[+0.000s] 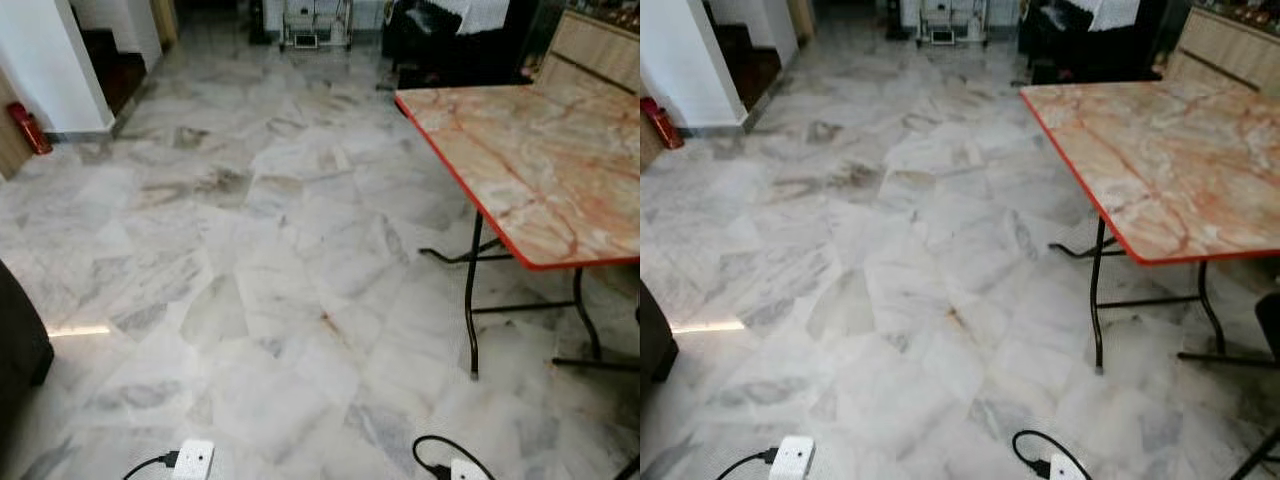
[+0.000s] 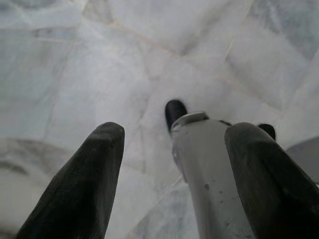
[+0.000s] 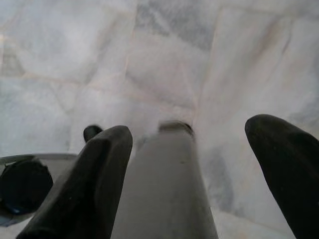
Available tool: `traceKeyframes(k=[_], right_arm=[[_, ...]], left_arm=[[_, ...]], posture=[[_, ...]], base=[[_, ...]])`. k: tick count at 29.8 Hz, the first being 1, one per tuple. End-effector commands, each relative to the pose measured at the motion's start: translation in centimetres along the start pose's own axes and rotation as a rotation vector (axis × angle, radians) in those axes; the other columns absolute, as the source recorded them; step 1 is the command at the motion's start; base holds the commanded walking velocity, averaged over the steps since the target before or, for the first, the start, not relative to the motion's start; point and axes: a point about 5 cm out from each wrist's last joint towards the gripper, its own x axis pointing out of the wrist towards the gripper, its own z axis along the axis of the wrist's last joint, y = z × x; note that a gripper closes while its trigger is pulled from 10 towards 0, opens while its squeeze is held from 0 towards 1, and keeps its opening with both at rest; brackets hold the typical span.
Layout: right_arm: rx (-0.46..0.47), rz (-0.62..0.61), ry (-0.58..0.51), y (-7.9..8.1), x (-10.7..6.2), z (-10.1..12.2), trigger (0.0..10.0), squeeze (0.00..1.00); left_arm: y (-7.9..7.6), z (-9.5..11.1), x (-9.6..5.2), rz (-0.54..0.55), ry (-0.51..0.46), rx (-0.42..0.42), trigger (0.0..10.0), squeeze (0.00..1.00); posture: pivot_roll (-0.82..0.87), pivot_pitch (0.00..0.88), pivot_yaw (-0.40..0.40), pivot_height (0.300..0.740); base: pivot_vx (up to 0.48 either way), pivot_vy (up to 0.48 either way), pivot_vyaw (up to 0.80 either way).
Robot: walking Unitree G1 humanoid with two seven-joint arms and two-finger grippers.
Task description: Move the pillow to the sofa from floor
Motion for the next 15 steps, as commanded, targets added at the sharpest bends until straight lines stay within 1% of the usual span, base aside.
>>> traceKeyframes(k=[1,11,15], right_arm=[[0.001,-0.016,0.006,-0.56,-0.07,-0.18,10.0,0.00],[-0.003,-0.012,0.004,-0.49,-0.05,-0.05,10.0,0.00],[-0.006,-0.010,0.003,-0.46,-0.04,-0.01,10.0,0.00]], left_arm=[[-0.21,-0.47,-0.04,-0.001,0.021,-0.010,10.0,0.00],[-0.18,-0.38,-0.01,0.000,0.021,-0.013,10.0,0.00],[-0.13,-0.33,-0.01,0.004,0.021,-0.003,10.0,0.00]], posture=[[-0.02,0.000,0.003,0.740],[-0.02,0.000,0.002,0.740],[-0.02,0.000,0.003,0.740]], base=[[-0.326,0.000,0.00],[-0.326,0.000,0.00],[0.000,0.000,0.00]])
